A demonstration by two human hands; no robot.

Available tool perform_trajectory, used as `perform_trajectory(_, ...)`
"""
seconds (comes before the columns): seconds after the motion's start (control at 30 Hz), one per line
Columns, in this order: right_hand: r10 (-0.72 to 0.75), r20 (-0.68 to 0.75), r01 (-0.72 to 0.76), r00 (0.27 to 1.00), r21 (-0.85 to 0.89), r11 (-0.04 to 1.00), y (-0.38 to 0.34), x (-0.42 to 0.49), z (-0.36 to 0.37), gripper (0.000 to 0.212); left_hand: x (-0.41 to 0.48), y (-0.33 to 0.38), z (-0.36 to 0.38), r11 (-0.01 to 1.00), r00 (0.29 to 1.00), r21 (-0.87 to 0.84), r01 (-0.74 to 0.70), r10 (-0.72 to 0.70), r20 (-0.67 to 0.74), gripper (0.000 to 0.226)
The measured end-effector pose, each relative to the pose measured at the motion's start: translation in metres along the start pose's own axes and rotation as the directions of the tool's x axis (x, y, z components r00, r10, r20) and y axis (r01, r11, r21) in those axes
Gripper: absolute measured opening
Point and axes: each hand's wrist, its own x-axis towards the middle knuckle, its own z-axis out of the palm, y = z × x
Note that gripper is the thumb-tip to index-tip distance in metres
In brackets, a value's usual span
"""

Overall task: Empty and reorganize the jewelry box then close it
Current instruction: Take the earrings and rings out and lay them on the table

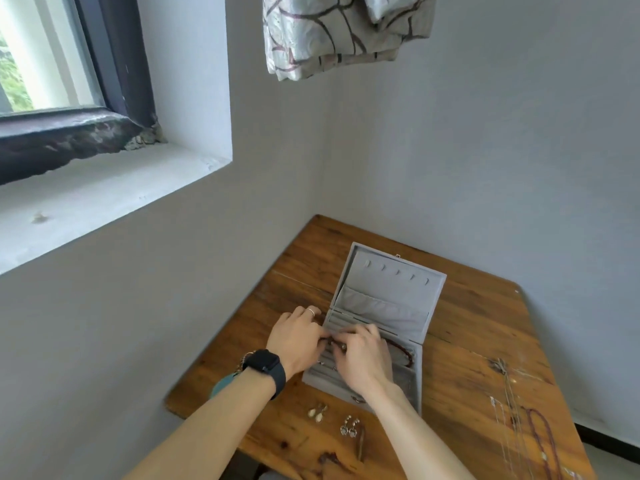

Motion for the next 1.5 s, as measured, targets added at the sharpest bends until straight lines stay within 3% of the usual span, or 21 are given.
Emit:
perform_trajectory(0.2, 0.027, -0.065, -0.025, 0.998, 0.036, 0.999, -0.001, 0.000, 0.007, 0.022, 0.003, 0.002, 0.001, 1.000, 1.000, -0.007, 0.000, 0.000, -0.010, 0.028)
perform_trajectory(0.37, 0.035, 0.004, -0.035, 0.999, 0.053, 0.998, -0.002, 0.007, 0.002, 0.022, 0.005, 0.005, -0.002, 0.986, 0.997, -0.151, 0.074, -0.070, 0.034, 0.022)
perform_trajectory(0.47, 0.097, 0.025, -0.101, 0.995, 0.207, 0.973, 0.002, 0.001, -0.008, 0.013, 0.004, 0.003, -0.010, 0.953, 0.993, -0.283, 0.112, -0.095, 0.071, 0.012)
perform_trajectory(0.6, 0.226, -0.090, -0.164, 0.970, 0.443, 0.881, 0.009, -0.034, -0.023, 0.002, -0.007, 0.004, -0.025, 0.863, 0.992, -0.490, 0.128, -0.120, 0.047, 0.013)
perform_trajectory(0.77, 0.307, -0.197, -0.139, 0.931, 0.588, 0.797, 0.017, -0.115, -0.029, 0.011, -0.044, 0.025, -0.026, 0.818, 0.995, -0.569, 0.084, -0.100, 0.003, 0.010)
perform_trajectory(0.97, 0.384, -0.137, -0.245, 0.913, 0.569, 0.785, 0.035, -0.170, -0.012, 0.016, -0.085, 0.068, -0.003, 0.871, 0.999, -0.490, -0.037, 0.021, -0.039, 0.015)
perform_trajectory(1.13, 0.415, -0.093, -0.308, 0.905, 0.529, 0.791, 0.047, -0.175, 0.001, 0.010, -0.095, 0.093, 0.015, 0.956, 0.980, -0.235, -0.178, 0.150, -0.130, 0.014)
perform_trajectory(1.27, 0.420, -0.078, -0.329, 0.904, 0.500, 0.801, 0.048, -0.173, 0.008, 0.007, -0.095, 0.100, 0.024, 0.981, 0.982, -0.087, -0.172, 0.164, -0.092, 0.015)
perform_trajectory(1.5, 0.423, -0.081, -0.337, 0.902, 0.480, 0.810, 0.049, -0.175, 0.016, 0.008, -0.092, 0.104, 0.025, 0.984, 0.986, -0.059, -0.167, 0.165, -0.037, 0.014)
